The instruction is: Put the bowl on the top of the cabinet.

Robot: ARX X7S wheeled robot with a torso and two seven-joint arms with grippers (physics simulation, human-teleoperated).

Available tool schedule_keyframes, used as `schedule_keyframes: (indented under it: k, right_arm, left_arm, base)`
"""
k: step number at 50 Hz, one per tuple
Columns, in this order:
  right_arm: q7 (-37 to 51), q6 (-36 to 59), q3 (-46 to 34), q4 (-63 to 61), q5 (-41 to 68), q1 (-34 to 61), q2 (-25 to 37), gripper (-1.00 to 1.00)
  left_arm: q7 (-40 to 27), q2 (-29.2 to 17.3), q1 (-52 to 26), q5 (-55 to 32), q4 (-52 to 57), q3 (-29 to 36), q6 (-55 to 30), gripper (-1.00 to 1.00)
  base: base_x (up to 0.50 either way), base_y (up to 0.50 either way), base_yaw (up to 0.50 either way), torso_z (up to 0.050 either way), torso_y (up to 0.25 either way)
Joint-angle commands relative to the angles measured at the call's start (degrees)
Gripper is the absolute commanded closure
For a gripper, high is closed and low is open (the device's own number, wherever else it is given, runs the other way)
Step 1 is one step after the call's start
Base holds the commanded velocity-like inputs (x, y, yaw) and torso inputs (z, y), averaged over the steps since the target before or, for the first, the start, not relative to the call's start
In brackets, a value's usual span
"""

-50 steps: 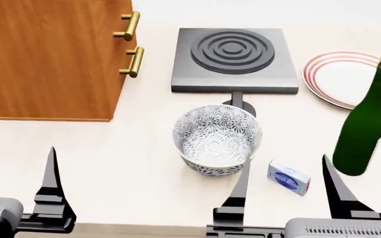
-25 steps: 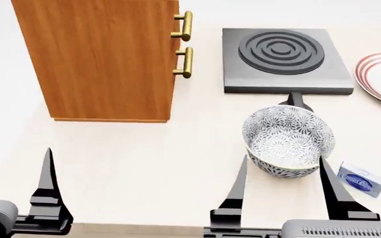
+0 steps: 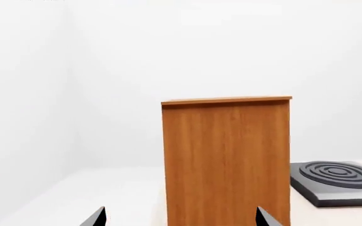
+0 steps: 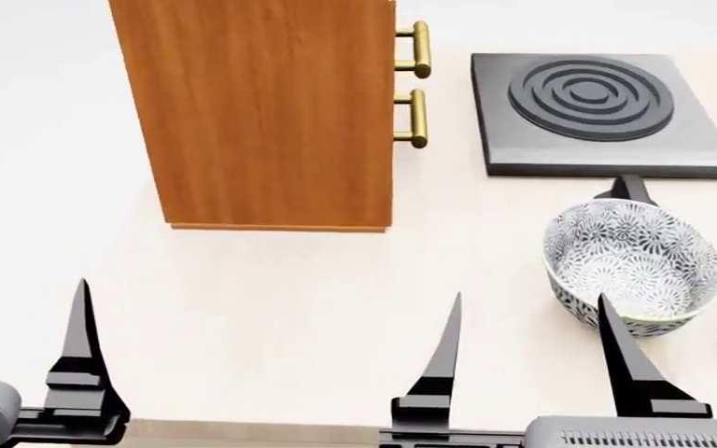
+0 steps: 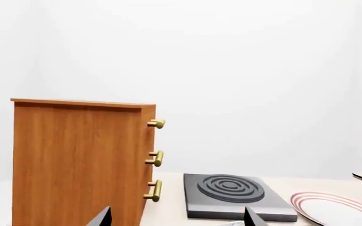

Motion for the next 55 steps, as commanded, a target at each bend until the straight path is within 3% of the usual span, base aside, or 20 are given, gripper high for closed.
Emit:
schedule_keyframes:
  k: [1, 18, 41, 55]
  right_arm:
    - [0.44, 0.17, -0.59, -0.25, 0.33, 0.06, 0.56, -1.0]
    - [0.87, 0.77, -1.81, -0.73, 0.42, 0.14, 1.3, -1.0]
    - [1.95, 0.18, -1.44, -0.32, 1.35, 0.05, 1.73, -1.0]
    - [2.88, 0.33, -0.41, -1.86, 2.86, -0.47, 1.72, -1.0]
  left_arm:
    - [-0.48, -0.48, 0.03, -0.35, 0.56, 0.06, -0.12, -1.0]
    - [-1.26, -1.45, 0.28, -1.37, 0.6, -0.01, 0.33, -1.0]
    - [-2.42, -2.27, 0.27, -1.96, 0.8, 0.77, 0.47, -1.0]
    - [-2.86, -2.68, 0.39, -2.31, 1.4, 1.27, 0.21, -1.0]
  base:
    - [0.0, 0.5, 0.0, 0.0, 0.0]
    - [0.01, 0.01, 0.0, 0.0, 0.0]
    - [0.44, 0.13, 0.0, 0.0, 0.0]
    - [0.03, 0.01, 0.0, 0.0, 0.0]
